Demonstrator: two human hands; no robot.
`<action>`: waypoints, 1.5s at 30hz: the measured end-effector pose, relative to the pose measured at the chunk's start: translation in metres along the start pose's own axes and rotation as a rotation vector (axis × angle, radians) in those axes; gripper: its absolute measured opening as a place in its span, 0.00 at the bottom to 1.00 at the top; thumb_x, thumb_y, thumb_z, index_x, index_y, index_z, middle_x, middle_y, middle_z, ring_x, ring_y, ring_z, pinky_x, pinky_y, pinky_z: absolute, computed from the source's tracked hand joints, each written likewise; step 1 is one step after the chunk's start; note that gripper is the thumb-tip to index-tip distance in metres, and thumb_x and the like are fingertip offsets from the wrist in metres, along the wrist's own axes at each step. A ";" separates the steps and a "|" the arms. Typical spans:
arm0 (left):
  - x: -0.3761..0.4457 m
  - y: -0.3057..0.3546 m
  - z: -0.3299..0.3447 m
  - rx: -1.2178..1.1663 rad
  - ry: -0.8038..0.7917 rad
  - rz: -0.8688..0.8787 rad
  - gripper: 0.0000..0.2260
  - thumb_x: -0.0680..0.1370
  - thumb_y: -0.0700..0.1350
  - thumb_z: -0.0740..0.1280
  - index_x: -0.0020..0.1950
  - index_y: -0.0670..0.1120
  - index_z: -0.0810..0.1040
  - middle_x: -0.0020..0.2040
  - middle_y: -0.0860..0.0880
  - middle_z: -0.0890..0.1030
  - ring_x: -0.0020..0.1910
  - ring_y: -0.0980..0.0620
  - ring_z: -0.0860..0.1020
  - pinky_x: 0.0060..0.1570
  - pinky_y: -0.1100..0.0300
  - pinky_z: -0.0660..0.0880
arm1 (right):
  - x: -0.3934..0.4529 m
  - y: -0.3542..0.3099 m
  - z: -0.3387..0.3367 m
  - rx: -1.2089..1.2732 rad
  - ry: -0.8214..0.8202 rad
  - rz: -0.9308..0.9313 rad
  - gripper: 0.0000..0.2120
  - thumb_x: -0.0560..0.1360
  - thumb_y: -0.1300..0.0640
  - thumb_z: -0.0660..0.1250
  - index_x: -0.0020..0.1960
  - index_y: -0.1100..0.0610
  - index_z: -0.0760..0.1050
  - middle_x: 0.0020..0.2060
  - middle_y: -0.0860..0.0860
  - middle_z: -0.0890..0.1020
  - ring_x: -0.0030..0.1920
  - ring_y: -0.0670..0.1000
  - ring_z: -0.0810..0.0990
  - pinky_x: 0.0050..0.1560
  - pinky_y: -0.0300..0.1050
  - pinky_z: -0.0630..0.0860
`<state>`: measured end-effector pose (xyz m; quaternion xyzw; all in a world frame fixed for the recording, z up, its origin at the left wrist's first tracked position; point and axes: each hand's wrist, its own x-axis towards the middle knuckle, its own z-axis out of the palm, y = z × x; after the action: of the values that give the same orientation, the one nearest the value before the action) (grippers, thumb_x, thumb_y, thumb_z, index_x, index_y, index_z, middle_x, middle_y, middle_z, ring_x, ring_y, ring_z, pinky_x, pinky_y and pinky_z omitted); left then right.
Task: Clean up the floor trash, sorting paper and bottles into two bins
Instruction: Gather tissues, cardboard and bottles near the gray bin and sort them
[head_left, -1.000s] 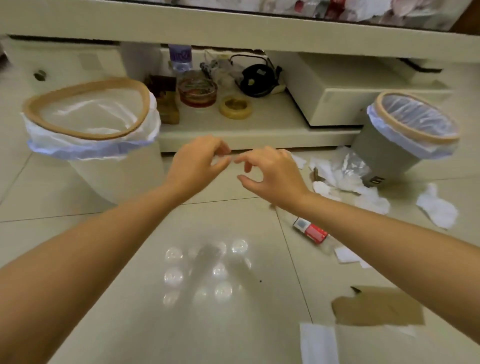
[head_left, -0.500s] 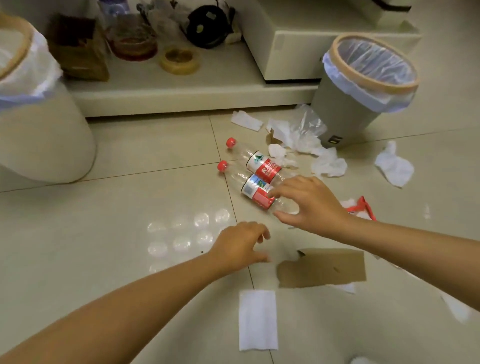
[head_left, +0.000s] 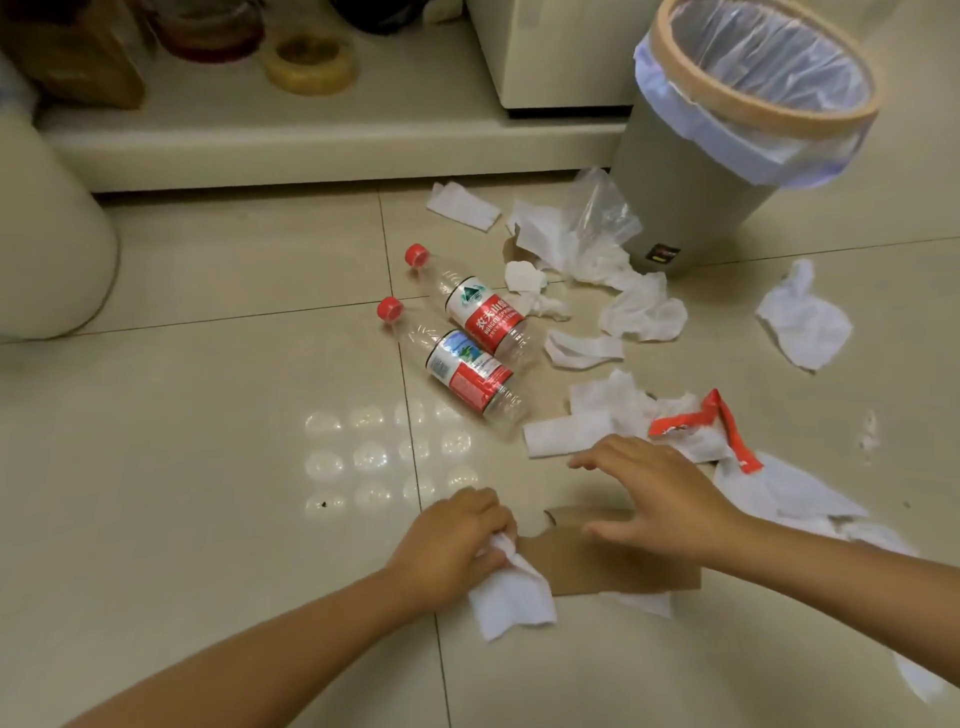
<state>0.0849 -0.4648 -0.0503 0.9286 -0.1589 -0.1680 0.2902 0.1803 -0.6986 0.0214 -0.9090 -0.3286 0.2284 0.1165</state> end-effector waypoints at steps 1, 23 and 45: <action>0.006 0.003 -0.003 -0.076 0.044 0.002 0.13 0.74 0.53 0.58 0.53 0.50 0.76 0.50 0.53 0.73 0.50 0.53 0.70 0.42 0.66 0.65 | -0.005 0.008 0.006 -0.016 -0.044 0.024 0.31 0.66 0.35 0.67 0.66 0.41 0.66 0.60 0.39 0.71 0.58 0.43 0.72 0.56 0.44 0.71; 0.110 0.067 0.009 0.073 -0.083 -0.174 0.16 0.73 0.57 0.68 0.59 0.55 0.75 0.52 0.53 0.79 0.54 0.51 0.76 0.50 0.58 0.72 | -0.010 0.066 0.031 0.501 0.226 0.152 0.16 0.73 0.48 0.68 0.59 0.46 0.72 0.48 0.42 0.79 0.50 0.42 0.76 0.51 0.42 0.75; 0.128 0.044 -0.020 0.050 -0.088 -0.077 0.13 0.75 0.53 0.69 0.57 0.50 0.77 0.53 0.51 0.80 0.52 0.50 0.77 0.52 0.53 0.74 | 0.065 0.111 -0.045 0.495 0.450 0.147 0.06 0.71 0.64 0.66 0.39 0.55 0.79 0.40 0.49 0.81 0.40 0.48 0.77 0.42 0.40 0.72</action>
<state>0.1983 -0.5398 -0.0365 0.9328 -0.1396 -0.2158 0.2527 0.3071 -0.7429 -0.0013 -0.9021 -0.1629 0.1026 0.3863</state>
